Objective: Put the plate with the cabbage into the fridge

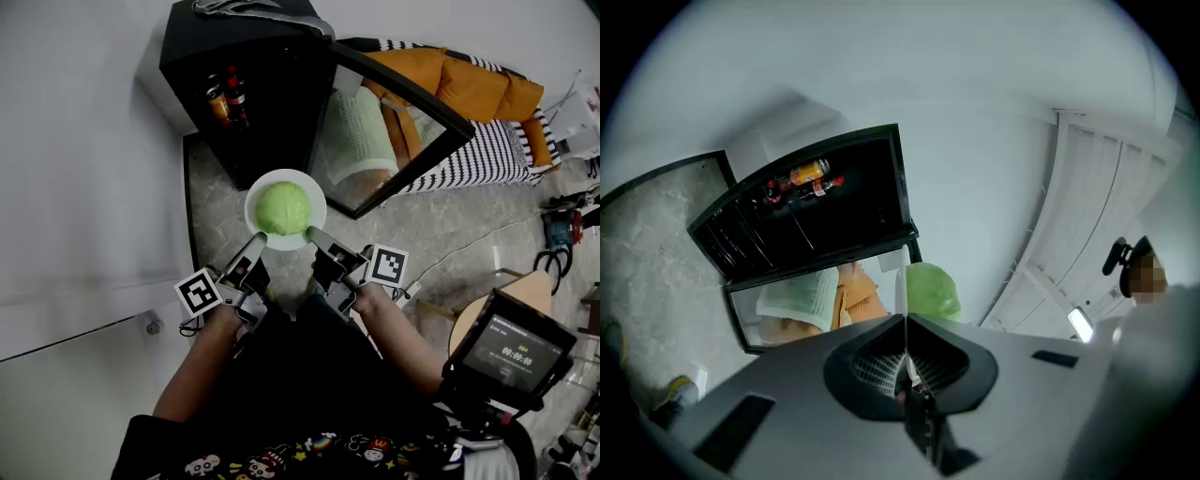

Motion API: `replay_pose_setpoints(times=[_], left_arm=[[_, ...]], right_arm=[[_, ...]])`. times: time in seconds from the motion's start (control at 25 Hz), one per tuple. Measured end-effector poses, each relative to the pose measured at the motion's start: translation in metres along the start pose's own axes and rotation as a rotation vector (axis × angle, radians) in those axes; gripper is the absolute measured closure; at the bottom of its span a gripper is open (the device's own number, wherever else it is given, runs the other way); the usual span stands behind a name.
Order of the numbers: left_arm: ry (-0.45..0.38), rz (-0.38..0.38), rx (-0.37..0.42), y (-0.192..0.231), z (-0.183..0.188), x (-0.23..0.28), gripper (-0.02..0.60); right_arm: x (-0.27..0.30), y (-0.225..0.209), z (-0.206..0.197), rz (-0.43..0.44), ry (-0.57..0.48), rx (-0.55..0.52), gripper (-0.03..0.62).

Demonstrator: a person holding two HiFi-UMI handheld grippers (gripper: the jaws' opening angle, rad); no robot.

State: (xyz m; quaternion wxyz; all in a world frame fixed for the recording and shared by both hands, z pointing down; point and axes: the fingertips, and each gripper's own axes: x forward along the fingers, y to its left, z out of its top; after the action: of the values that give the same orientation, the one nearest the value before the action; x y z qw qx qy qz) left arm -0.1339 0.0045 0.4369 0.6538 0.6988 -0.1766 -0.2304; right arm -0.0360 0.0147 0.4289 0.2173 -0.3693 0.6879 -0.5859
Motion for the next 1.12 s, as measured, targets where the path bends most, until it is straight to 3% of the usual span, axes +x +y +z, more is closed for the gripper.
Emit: replay_pose_setpoints(times=[0.52,0.76,1.12], left_arm=[[-0.038,-0.016,0.003,-0.001,-0.001,-0.003,0.572],[-0.071,0.013,-0.013,0.009,-0.028,0.063,0.572],[-0.134,0.047,-0.023,0.022,-0.028,0.096,0.572]], right_arm=[[0.003,0.003,-0.001,0.016,0.027,-0.011,0.577],[-0.027,-0.022,0.061,0.012,0.066,0.028,0.577],[-0.027,-0.043,0.097,0.005,0.138,0.033,0.577]])
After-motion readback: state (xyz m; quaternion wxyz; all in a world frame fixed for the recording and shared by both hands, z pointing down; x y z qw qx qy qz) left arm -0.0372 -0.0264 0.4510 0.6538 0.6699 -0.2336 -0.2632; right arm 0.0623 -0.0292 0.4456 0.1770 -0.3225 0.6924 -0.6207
